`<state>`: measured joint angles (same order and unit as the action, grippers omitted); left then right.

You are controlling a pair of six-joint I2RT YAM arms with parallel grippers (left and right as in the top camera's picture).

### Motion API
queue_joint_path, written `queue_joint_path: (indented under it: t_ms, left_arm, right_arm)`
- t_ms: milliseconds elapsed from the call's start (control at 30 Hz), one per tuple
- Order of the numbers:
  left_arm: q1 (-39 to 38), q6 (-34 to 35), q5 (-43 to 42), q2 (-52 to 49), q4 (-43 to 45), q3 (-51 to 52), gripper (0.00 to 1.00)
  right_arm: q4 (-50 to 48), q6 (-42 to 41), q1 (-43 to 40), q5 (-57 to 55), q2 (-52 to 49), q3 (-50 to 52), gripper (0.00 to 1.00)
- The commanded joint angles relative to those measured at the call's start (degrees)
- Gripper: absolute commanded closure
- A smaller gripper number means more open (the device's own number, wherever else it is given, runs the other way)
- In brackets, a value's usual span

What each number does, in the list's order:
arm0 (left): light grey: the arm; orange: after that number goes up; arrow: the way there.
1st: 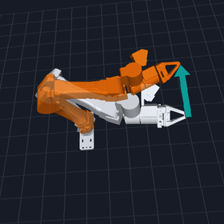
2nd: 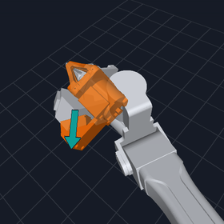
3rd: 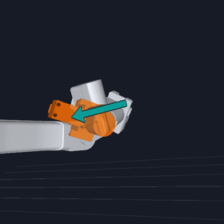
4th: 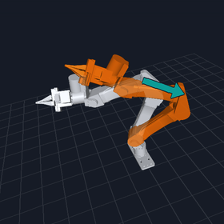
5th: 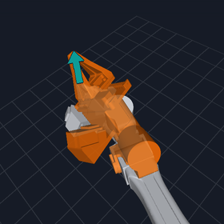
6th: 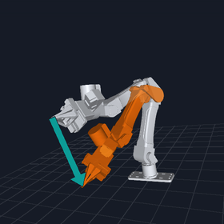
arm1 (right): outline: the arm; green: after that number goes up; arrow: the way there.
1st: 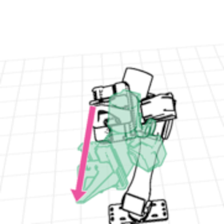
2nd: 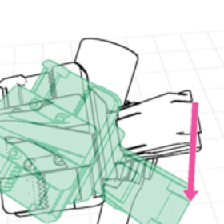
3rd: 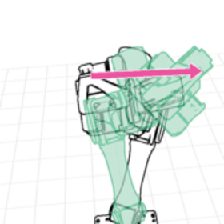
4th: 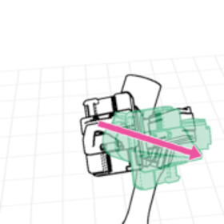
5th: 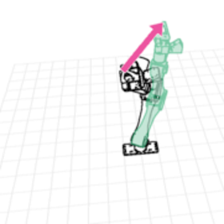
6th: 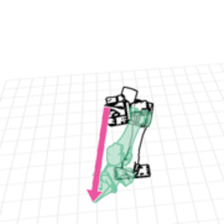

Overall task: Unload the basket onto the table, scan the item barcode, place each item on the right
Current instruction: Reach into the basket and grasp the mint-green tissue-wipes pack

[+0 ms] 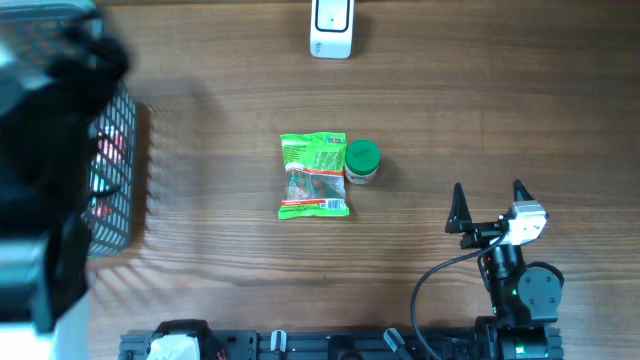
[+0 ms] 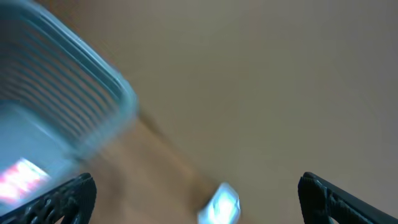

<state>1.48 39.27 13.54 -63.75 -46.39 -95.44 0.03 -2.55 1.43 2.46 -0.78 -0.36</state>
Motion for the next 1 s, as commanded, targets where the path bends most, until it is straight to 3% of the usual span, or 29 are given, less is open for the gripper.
queue_joint_path:
  t_ms: [0, 133, 200, 267, 333, 533, 967]
  left_arm:
    - [12.3, 5.6, 2.9, -0.8, -2.7, 0.1, 0.00]
    - [22.4, 6.6, 1.1, -4.1, -7.5, 0.2, 0.00]
    - [26.6, 13.8, 1.1, -6.6, -11.4, 0.2, 0.00]
    - [31.0, 25.3, 0.8, -10.4, -16.9, 0.2, 0.00]
    - [34.1, 31.3, -1.5, -14.7, -20.2, 0.3, 0.00]
    - [37.1, 37.8, -4.0, -28.1, -25.5, 0.4, 0.00]
    - [37.0, 41.0, -3.5, -48.2, -21.6, 1.1, 0.00]
  right_arm:
    - [-0.2, -0.5, 0.3, -1.0, 0.3, 0.1, 0.00]
    - [-0.2, -0.5, 0.3, -1.0, 0.3, 0.0, 0.00]
    - [-0.2, -0.5, 0.3, -1.0, 0.3, 0.1, 0.00]
    - [-0.2, -0.5, 0.3, -1.0, 0.3, 0.1, 0.00]
    - [-0.2, -0.5, 0.3, -1.0, 0.3, 0.1, 0.00]
    - [-0.2, -0.5, 0.3, -1.0, 0.3, 0.1, 0.00]
    - [-0.2, -0.5, 0.3, -1.0, 0.3, 0.1, 0.00]
